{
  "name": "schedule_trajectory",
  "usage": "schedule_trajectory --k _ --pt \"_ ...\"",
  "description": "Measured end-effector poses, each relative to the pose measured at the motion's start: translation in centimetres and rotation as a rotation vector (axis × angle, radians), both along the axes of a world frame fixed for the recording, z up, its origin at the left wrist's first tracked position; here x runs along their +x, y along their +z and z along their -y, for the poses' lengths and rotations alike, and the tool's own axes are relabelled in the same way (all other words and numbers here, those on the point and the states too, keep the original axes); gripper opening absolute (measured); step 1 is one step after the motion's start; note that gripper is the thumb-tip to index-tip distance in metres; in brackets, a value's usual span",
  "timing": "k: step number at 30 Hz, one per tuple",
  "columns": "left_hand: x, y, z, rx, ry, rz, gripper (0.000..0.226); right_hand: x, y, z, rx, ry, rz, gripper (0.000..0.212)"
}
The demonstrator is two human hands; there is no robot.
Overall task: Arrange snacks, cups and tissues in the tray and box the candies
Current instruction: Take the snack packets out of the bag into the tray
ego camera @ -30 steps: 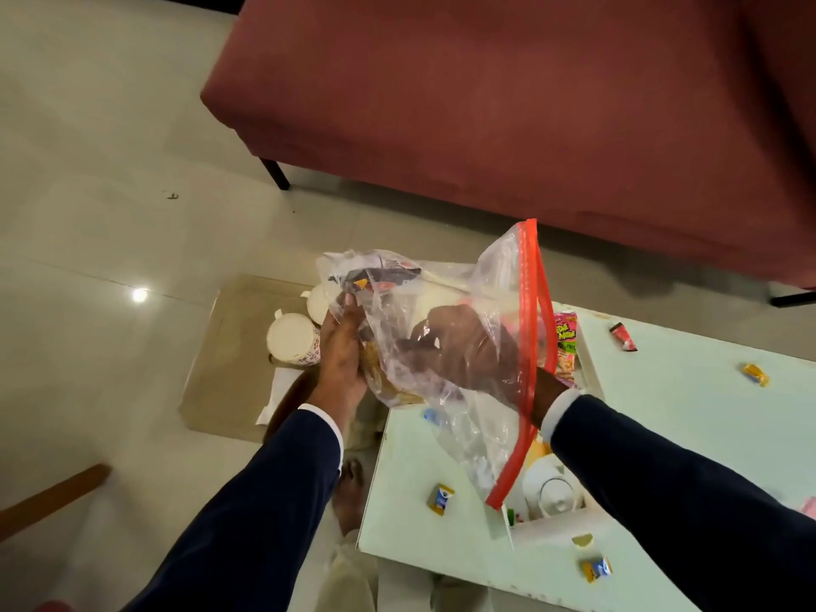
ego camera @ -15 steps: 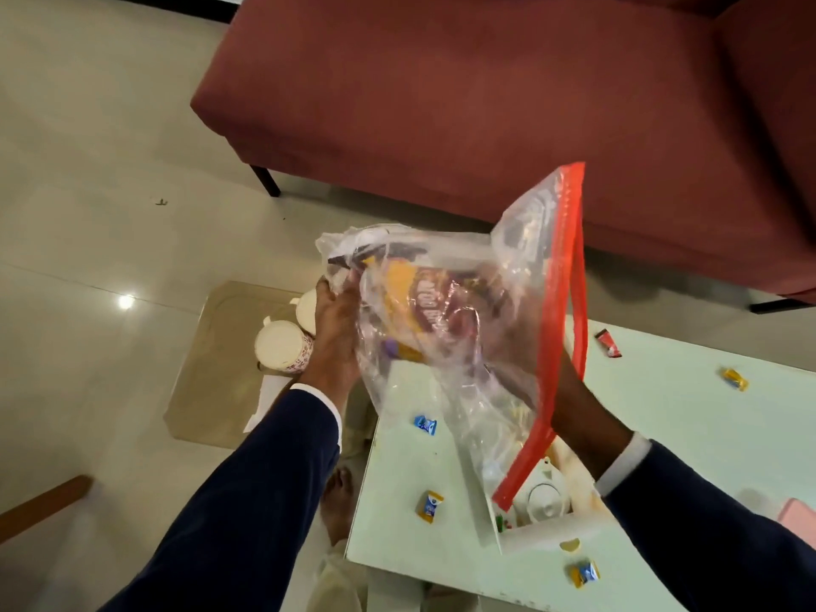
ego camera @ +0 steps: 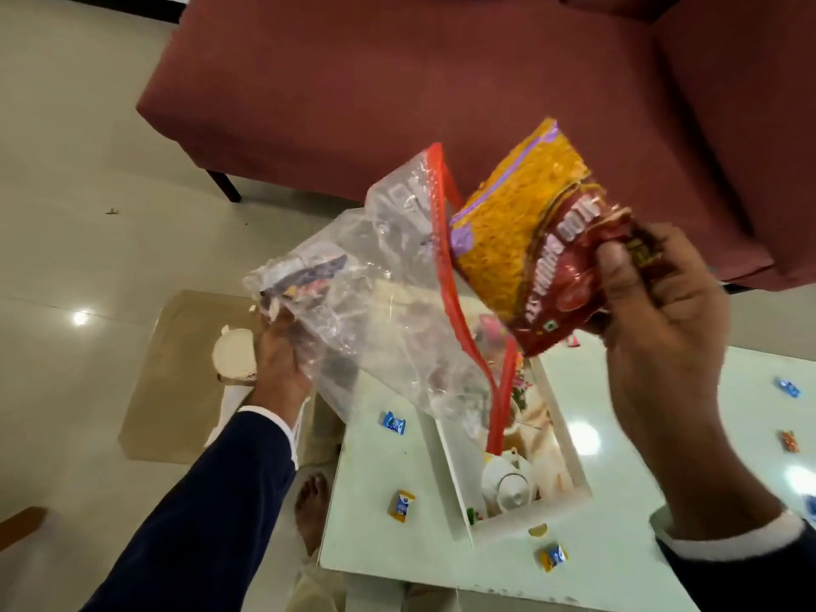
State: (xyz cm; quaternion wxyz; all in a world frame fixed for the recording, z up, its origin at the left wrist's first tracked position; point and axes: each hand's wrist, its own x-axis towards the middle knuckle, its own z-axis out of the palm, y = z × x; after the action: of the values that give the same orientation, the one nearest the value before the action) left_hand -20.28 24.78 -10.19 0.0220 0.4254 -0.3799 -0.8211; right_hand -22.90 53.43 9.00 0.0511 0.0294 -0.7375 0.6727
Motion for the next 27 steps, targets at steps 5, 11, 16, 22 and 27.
schedule_trajectory --k 5,11,16,22,27 --pt "1.3 -0.1 2.0 -0.051 0.076 0.039 0.045 -2.7 -0.9 -5.4 -0.308 0.012 0.192 0.024" --pt "2.4 -0.9 4.8 -0.126 0.102 0.015 0.007 -4.4 -10.9 -8.1 0.297 0.07 0.508 0.022" --pt "3.0 -1.9 4.9 -0.197 0.026 0.066 0.019 -5.5 -20.3 -5.4 0.906 0.715 0.4 0.018" --pt "3.8 -1.3 4.1 -0.191 -0.014 0.07 0.05 -5.4 -25.0 -0.2 1.197 1.073 0.267 0.023" --pt "4.9 -0.5 3.1 -0.229 -0.07 0.104 0.046 -4.8 -25.9 0.9 1.355 1.048 0.058 0.029"
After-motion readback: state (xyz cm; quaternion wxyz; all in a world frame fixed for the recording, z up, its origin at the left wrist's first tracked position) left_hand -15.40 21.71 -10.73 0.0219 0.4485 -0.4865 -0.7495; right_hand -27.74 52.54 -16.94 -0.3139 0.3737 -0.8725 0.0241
